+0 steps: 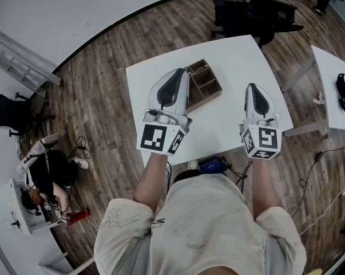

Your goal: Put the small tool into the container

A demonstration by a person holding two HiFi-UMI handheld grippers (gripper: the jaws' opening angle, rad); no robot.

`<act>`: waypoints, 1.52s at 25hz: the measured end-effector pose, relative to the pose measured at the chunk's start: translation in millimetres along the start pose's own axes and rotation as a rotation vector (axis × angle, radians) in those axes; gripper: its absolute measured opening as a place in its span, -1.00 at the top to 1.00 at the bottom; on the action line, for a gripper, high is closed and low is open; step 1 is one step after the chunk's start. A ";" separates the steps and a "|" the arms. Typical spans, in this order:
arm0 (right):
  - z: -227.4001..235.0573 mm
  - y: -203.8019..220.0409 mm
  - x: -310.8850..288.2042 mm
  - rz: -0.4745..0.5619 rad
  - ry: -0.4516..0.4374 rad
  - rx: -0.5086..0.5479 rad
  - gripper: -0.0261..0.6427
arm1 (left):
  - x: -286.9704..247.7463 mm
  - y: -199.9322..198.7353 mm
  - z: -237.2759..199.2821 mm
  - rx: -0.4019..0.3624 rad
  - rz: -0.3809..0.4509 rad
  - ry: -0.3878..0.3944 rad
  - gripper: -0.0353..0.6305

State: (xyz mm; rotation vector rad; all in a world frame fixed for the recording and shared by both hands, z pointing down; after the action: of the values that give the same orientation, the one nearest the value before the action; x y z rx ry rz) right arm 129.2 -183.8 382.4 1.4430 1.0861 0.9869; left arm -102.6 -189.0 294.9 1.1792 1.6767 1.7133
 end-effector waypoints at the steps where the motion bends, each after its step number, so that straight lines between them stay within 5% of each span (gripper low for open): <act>1: -0.4 -0.7 0.1 0.002 -0.001 0.005 0.89 | 1.9 1.8 -0.2 0.005 -0.003 -0.007 0.84; 20: -13.9 -7.0 5.2 0.010 -0.032 0.049 0.85 | 31.6 52.4 8.2 0.005 -0.103 -0.102 0.84; 30: -18.4 2.5 6.1 -0.014 -0.050 0.047 0.87 | 42.1 75.8 24.1 0.027 -0.092 -0.056 0.84; 38: -32.6 13.9 14.0 0.020 -0.083 0.019 0.90 | 43.4 79.2 24.2 0.017 -0.110 -0.094 0.84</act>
State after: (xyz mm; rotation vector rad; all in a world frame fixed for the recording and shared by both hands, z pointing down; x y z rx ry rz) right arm 103.2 -163.0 400.8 1.4993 1.0250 0.9248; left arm -87.0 -151.7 379.2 1.1357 1.6705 1.5562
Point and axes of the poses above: the fingertips, and each gripper's own axes: x backward along the fingers, z to its right, y out of its underside, the point moved 6 cm from there along x, backward along the fingers, and after that the axes turned 9 degrees about x, right-handed, at the moved point
